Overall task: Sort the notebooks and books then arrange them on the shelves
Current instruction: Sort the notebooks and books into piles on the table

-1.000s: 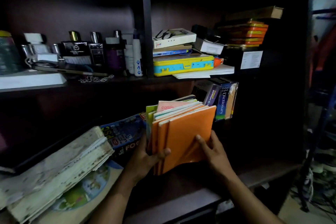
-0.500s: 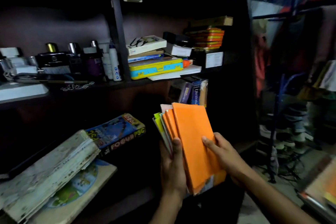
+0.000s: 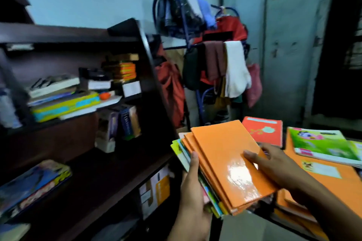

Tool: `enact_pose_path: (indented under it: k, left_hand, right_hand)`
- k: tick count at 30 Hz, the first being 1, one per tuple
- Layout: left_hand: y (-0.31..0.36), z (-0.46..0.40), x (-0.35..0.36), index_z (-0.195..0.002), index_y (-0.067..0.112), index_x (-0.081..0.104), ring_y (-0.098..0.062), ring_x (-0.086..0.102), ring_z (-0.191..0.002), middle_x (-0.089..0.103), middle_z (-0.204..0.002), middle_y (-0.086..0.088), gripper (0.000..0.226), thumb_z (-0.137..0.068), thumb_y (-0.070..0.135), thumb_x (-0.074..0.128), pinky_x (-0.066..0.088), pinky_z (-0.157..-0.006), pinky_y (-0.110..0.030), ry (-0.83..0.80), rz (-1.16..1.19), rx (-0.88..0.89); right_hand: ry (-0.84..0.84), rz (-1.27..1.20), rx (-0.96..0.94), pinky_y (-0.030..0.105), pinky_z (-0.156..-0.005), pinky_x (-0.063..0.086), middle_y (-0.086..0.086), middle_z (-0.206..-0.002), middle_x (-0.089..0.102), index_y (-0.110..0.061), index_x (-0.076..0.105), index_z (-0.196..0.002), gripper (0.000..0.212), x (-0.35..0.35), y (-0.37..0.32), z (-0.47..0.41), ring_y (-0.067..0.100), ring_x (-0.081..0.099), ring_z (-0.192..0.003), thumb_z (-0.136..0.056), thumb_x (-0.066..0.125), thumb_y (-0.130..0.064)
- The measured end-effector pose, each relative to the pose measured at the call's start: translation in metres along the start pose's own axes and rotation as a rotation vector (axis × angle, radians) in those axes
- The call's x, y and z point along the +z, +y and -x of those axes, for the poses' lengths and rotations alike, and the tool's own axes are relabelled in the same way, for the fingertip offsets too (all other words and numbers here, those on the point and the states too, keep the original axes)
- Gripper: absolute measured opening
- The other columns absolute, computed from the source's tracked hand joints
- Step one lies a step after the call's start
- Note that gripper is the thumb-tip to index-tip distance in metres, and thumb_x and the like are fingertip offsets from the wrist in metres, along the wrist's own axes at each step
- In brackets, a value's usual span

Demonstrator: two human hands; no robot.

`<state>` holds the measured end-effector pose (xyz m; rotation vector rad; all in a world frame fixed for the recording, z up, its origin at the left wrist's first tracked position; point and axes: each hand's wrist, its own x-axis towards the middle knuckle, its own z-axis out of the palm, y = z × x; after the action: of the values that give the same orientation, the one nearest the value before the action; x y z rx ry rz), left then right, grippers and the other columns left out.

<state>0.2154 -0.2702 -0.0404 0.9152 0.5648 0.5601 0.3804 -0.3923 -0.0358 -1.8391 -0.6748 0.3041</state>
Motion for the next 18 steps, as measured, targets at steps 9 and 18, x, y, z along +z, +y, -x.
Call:
enact_pose_path:
  k: [9,18]
  left_hand:
    - [-0.038,-0.03,0.045,-0.135,0.024,0.059,-0.042,0.069,-0.109,0.071,-0.121,-0.016,0.058,-0.086,0.055,0.066,0.049,-0.1,-0.061,-0.143,0.03,-0.123]
    - [-0.059,-0.044,0.051,-0.124,0.026,0.065,-0.036,0.074,-0.095,0.076,-0.109,-0.009,0.029,-0.097,0.036,0.063,0.057,-0.083,-0.064,0.043,0.036,0.047]
  right_hand:
    - [-0.05,-0.183,0.087,0.036,-0.069,0.059,0.008,-0.093,0.078,-0.013,0.068,-0.113,0.049,-0.081,0.017,-0.017,0.025,0.076,-0.08,-0.08,0.076,-0.049]
    - [0.158,-0.275,0.219,0.036,-0.065,0.056,0.01,-0.088,0.076,-0.009,0.064,-0.108,0.032,-0.132,0.061,-0.028,0.026,0.071,-0.073,-0.091,0.07,-0.036]
